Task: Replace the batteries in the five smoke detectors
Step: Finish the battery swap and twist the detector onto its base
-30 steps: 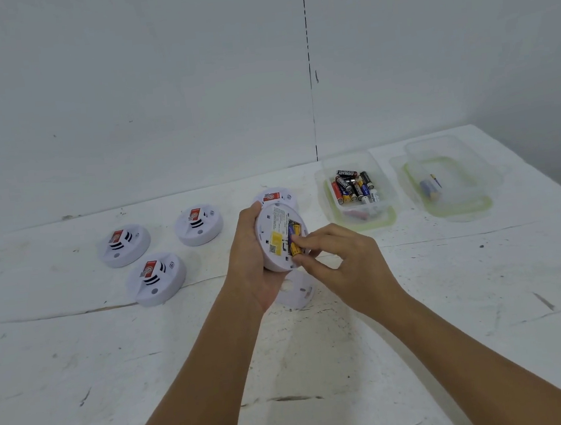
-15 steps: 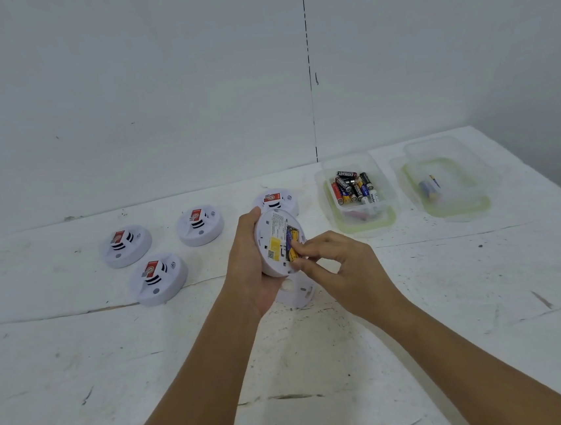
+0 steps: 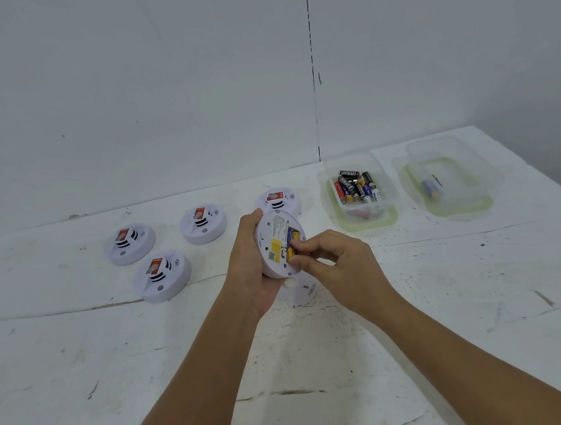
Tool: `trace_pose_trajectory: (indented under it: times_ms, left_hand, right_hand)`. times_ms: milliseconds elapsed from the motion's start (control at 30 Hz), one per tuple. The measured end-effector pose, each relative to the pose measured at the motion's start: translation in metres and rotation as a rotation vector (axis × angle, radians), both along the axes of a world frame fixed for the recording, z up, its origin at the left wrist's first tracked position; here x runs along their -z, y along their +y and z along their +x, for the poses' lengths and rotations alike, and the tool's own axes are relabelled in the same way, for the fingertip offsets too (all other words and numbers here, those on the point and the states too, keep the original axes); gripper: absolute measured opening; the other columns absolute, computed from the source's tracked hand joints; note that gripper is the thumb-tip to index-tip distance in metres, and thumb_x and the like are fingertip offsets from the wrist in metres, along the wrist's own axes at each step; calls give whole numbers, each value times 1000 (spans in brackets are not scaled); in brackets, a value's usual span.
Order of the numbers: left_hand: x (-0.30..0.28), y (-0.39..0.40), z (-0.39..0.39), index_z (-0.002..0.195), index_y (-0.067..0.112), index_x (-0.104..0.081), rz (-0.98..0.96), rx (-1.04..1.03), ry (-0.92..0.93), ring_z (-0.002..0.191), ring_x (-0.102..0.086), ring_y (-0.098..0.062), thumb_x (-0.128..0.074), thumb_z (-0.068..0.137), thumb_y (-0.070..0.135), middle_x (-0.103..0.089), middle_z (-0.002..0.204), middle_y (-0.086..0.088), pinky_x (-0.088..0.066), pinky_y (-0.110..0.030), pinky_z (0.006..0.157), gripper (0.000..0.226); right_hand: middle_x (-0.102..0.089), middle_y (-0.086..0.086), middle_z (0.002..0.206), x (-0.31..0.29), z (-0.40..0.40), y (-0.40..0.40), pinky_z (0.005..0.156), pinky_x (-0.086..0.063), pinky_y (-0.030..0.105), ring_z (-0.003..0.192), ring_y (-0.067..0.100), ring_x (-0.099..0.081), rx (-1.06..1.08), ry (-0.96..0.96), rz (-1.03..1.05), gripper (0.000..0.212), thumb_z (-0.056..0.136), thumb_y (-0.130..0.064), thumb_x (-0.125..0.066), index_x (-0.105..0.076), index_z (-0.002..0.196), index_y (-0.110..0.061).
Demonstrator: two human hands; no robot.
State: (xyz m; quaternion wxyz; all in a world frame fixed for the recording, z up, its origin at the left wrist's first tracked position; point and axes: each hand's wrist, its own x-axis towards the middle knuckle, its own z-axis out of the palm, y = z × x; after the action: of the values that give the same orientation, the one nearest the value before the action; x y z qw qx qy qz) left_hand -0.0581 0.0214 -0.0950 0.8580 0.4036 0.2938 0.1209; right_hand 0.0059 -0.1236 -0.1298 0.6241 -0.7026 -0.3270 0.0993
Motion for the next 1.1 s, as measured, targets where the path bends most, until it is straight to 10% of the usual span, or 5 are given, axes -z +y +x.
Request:
trace_pose_trajectory:
  times_ms: [400, 567, 733, 900, 1100]
  left_hand:
    - [-5, -1, -9, 110, 18, -73, 78, 60, 18, 87, -71, -28, -50, 102, 44, -77, 88, -9, -56, -42, 80, 35]
    - [-8, 1, -14, 106, 17, -75, 89, 14, 47, 88, -70, -29, -52, 101, 44, -77, 91, -10, -56, -41, 78, 35]
    - [-7, 13, -21, 115, 16, -73, 62, -117, 52, 104, -70, -36, -53, 101, 48, -79, 103, -15, -57, -48, 91, 40]
    - [-3, 24, -28, 114, 20, -71, 80, -165, 59, 110, -67, -34, -54, 102, 48, -75, 108, -13, -51, -54, 106, 35]
    - [-2, 27, -32, 111, 20, -70, 86, -158, 63, 101, -69, -31, -52, 104, 49, -75, 107, -11, -56, -46, 85, 35]
  right_hand:
    - [-72, 20, 98, -14, 19, 7, 83, -61, 47, 95, 36, -73, -61, 447, -121, 66, 54, -21, -104, -60, 103, -14]
    - [-60, -2, 74, -17, 18, 13, 69, -54, 36, 76, 21, -66, -91, 485, -169, 64, 55, -24, -103, -59, 101, -16]
    - [-58, -7, 80, -14, 10, 13, 58, -41, 19, 64, 3, -50, -49, 206, -299, 45, 77, -47, -89, -61, 103, -24]
    - [-54, -6, 120, -4, 9, 14, 87, -44, 28, 110, 13, -52, -132, -257, -675, 56, 85, -60, -75, -61, 131, -31]
    - [-49, -1, 130, -6, 1, 21, 101, -46, 38, 122, 20, -45, -217, -386, -855, 61, 89, -58, -72, -58, 144, -36]
